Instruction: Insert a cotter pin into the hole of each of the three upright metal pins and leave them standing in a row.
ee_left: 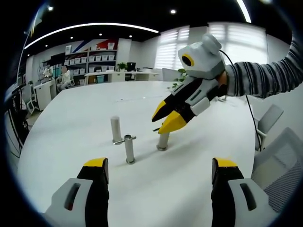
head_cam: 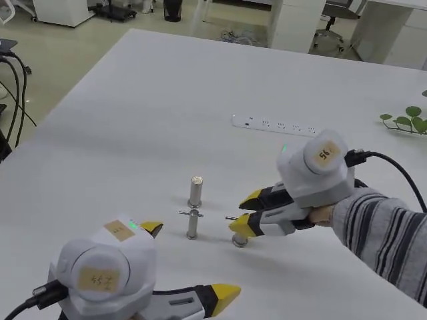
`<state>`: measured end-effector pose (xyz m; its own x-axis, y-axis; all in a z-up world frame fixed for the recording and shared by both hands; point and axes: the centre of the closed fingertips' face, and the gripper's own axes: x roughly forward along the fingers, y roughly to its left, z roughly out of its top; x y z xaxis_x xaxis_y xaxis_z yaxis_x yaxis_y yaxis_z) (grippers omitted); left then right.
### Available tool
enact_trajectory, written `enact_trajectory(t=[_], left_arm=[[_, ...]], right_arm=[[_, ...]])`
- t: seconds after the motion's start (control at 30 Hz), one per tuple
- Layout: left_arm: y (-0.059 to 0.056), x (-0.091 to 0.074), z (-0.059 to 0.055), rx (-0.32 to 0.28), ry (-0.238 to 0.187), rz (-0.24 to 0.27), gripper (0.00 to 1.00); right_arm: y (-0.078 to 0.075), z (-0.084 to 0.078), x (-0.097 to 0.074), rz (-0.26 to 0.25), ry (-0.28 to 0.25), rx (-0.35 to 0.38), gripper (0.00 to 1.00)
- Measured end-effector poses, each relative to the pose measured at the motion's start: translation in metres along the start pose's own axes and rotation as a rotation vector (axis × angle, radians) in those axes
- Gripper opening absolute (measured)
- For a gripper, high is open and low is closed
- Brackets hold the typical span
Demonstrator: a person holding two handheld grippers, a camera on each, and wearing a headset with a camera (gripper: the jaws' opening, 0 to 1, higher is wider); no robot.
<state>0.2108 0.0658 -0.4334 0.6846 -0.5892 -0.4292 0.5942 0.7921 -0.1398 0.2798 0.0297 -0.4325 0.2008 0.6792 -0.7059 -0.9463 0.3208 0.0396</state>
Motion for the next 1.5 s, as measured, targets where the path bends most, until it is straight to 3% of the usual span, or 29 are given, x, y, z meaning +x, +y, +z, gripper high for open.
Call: enact_trajectory(t=[0.3,0.57,0.63,0.77,0.83,1.03,1.27,1.5], left_arm=[[-0.001,0.001,0.0,0.024,0.009,0.002,0.9],[0.001,0.0,0.006,-0.005,-0.022,0.007,0.92],[0.0,0.0,0.008,-0.017,-0.033,0.008,0.93],[-0.002,0.002,0.006,0.04,-0.006,0.017,0.93],[-0.004,0.002,0.005,0.041,-0.002,0.011,0.94],[-0.003,0.001,0.009,0.018,-0.016,0.01,0.98],[-0.005,0.0,0.008,0.017,-0.011,0.003,0.99],[-0.003,-0.001,0.009,0.021,-0.015,0.015,0.99]], right_arm=[[-0.01,0.024,0.016,-0.039,-0.09,0.073,0.27],[-0.023,0.041,0.038,-0.064,-0.164,0.179,0.28],[-0.028,0.043,0.044,-0.084,-0.16,0.184,0.3],[-0.035,0.046,0.057,-0.101,-0.159,0.211,0.29],[-0.036,0.049,0.064,-0.092,-0.163,0.243,0.28],[-0.04,0.049,0.084,-0.096,-0.132,0.243,0.25],[-0.043,0.046,0.096,-0.115,-0.098,0.229,0.23],[-0.035,0.051,0.096,-0.139,-0.098,0.214,0.15]])
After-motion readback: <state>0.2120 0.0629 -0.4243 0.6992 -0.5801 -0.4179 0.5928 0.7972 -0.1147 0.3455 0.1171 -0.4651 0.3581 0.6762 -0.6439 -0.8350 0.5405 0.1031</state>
